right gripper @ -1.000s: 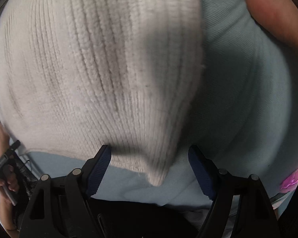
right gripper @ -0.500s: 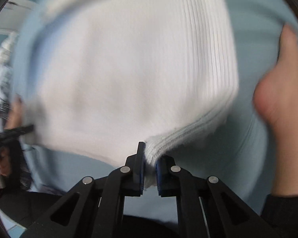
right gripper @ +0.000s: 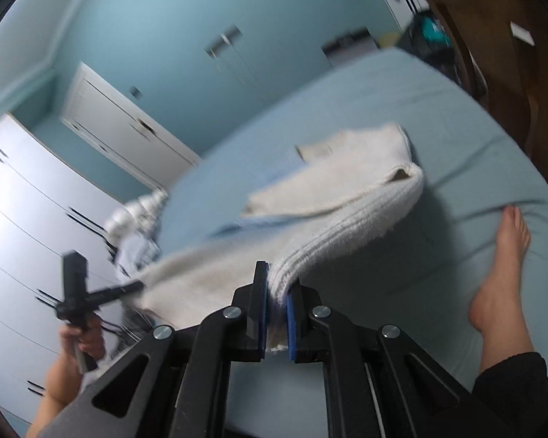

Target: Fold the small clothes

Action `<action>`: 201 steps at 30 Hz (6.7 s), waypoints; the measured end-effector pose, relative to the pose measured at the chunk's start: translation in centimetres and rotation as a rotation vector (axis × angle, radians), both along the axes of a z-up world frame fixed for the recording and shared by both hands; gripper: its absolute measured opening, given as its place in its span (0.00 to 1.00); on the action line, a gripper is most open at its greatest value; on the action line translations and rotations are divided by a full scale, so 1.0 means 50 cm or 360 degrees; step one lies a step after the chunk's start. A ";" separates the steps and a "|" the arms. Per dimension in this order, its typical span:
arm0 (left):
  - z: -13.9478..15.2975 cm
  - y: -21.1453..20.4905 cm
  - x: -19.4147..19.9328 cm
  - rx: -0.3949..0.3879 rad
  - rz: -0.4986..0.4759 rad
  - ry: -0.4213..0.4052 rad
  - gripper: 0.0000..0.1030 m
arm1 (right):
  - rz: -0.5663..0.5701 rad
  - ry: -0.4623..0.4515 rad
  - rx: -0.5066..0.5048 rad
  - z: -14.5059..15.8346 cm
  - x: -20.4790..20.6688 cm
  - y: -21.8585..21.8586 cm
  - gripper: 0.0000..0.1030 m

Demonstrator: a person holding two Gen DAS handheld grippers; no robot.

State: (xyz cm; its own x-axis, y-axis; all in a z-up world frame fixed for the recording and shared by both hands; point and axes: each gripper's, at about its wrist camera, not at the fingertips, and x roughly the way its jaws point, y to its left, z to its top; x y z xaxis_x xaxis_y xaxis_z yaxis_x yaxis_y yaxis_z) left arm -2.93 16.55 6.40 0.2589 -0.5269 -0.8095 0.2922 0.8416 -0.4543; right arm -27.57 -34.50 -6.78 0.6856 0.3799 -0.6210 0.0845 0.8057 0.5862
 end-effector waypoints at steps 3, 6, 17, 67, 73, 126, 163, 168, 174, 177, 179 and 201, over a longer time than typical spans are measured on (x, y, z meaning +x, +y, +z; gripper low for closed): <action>0.021 0.023 -0.017 -0.0021 -0.0010 -0.0068 0.08 | -0.0049 -0.0121 0.0069 0.019 -0.009 -0.006 0.04; 0.032 0.040 -0.011 -0.0112 0.0035 -0.0051 0.08 | -0.0098 -0.0194 0.0145 0.016 -0.038 -0.025 0.04; 0.079 0.103 -0.110 -0.0279 0.0120 0.0059 0.08 | -0.0010 -0.0201 0.0323 0.078 -0.132 0.031 0.04; -0.505 -0.174 0.684 0.0133 0.0098 0.0031 0.12 | -0.0308 0.0184 -0.0649 -0.469 0.738 -0.115 0.07; -0.640 -0.197 0.722 0.0190 0.0215 0.0274 0.16 | -0.0338 0.0490 -0.0662 -0.609 0.803 -0.157 0.08; -0.714 -0.148 0.439 0.0582 -0.0147 0.0541 1.00 | -0.0195 0.0900 -0.0020 -0.463 0.627 -0.324 0.83; -0.701 -0.348 0.465 0.1004 -0.0344 -0.0067 1.00 | 0.0238 0.0729 -0.0890 -0.539 0.463 0.119 0.85; -0.726 -0.306 0.502 0.0768 -0.0301 0.0163 1.00 | 0.0339 0.0683 -0.1097 -0.561 0.428 0.174 0.99; -0.675 -0.310 0.492 0.0962 -0.0288 0.0210 0.99 | 0.0359 0.0907 -0.0992 -0.542 0.454 0.174 0.99; -0.610 -0.307 0.459 0.0989 -0.0316 0.0136 1.00 | 0.0180 0.0997 -0.0757 -0.468 0.426 0.130 0.99; -0.559 -0.303 0.425 0.0987 -0.0334 0.0071 1.00 | 0.0063 0.1049 -0.0566 -0.418 0.389 0.103 0.99; -0.585 -0.198 0.336 0.0753 -0.0095 0.0400 1.00 | -0.0481 0.1252 0.0290 -0.366 0.181 -0.010 0.99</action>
